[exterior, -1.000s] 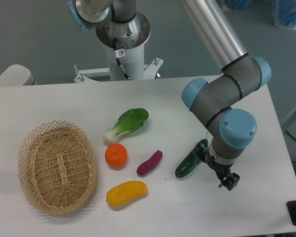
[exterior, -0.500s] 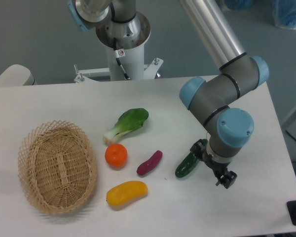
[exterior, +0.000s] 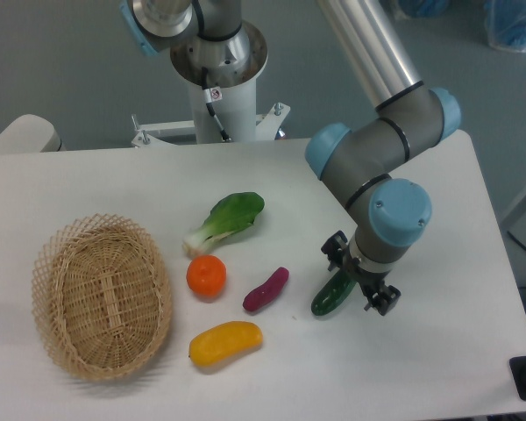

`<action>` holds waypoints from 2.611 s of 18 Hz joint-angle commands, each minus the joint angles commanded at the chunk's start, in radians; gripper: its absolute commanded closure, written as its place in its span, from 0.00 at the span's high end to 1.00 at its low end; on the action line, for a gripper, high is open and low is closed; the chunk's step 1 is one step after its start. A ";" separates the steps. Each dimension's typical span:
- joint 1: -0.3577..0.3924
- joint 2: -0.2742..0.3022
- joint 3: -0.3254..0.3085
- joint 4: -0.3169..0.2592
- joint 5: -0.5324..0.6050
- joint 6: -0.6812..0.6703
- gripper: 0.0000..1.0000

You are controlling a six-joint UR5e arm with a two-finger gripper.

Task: Pick up the cucumber from the table
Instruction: 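Lower the gripper over the green cucumber and close on it, then lift the gripped cucumber up off the table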

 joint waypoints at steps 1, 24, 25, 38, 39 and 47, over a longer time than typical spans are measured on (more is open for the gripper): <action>0.000 0.000 -0.009 0.017 -0.002 -0.002 1.00; -0.057 -0.052 -0.042 0.120 0.080 -0.133 0.56; -0.061 -0.055 -0.039 0.117 0.095 -0.134 0.49; -0.038 -0.046 0.049 0.030 0.092 -0.121 0.15; -0.037 -0.049 0.075 -0.004 0.092 -0.121 0.15; -0.008 -0.061 0.225 -0.174 0.014 -0.120 0.15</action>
